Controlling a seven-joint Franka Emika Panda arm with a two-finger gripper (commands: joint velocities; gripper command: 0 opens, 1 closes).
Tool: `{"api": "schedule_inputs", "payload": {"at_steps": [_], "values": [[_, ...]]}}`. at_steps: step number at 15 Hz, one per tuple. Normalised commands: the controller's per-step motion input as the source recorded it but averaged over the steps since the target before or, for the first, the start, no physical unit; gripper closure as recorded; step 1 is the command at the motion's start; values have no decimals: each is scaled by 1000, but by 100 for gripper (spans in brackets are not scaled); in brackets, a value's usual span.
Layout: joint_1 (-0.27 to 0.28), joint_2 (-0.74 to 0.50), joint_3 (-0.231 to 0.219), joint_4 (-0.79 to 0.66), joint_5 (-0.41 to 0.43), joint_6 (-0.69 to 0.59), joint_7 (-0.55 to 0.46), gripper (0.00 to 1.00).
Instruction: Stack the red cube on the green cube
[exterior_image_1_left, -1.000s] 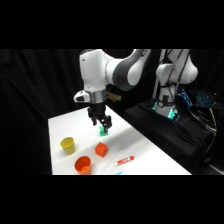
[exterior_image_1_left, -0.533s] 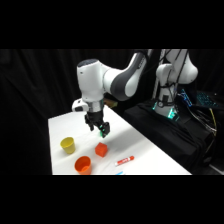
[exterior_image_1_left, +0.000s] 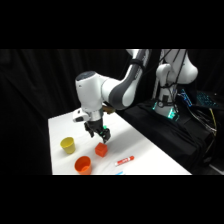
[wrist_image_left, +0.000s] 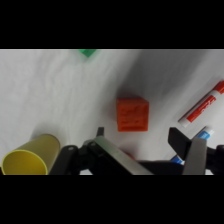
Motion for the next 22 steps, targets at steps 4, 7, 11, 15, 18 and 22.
{"api": "schedule_inputs", "payload": {"at_steps": [4, 7, 11, 15, 18, 22], "values": [[-136, 145, 110, 108, -20, 132, -228, 0], [-141, 129, 138, 101, 7, 108, -213, 0], [-128, 102, 142, 96, 34, 82, -199, 0], [-138, 105, 117, 112, 66, 94, -200, 0], [-142, 107, 108, 113, 81, 120, -202, 0], [-139, 116, 125, 114, 108, 105, -207, 0]]}}
